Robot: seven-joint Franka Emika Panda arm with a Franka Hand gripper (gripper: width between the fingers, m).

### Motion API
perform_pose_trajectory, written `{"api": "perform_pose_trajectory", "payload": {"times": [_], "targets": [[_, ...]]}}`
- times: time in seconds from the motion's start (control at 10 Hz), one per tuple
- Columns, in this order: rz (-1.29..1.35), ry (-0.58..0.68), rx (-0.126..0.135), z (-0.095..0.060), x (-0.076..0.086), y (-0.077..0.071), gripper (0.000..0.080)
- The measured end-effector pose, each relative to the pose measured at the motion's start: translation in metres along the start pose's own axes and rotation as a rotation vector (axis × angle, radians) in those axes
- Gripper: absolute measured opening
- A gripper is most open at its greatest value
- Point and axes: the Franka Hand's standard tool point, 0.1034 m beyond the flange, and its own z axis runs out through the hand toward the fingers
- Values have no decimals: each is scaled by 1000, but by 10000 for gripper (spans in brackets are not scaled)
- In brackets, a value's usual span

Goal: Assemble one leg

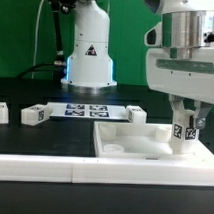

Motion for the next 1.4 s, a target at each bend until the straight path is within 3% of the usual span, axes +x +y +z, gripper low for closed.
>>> {"api": "perform_pose_trajectory", "payload": {"times": [0.4,0.5,0.6,0.7,1.1,1.4], "targets": [[149,-17,5,0,0,-1,291],[138,-17,5,0,0,-1,497],[70,-17,4,0,0,-1,497],[4,-17,4,-1,1,-1,623],[-449,-14,6,-1,1,-4,648],[-780,-4,-15,0,2,-8,649]]}}
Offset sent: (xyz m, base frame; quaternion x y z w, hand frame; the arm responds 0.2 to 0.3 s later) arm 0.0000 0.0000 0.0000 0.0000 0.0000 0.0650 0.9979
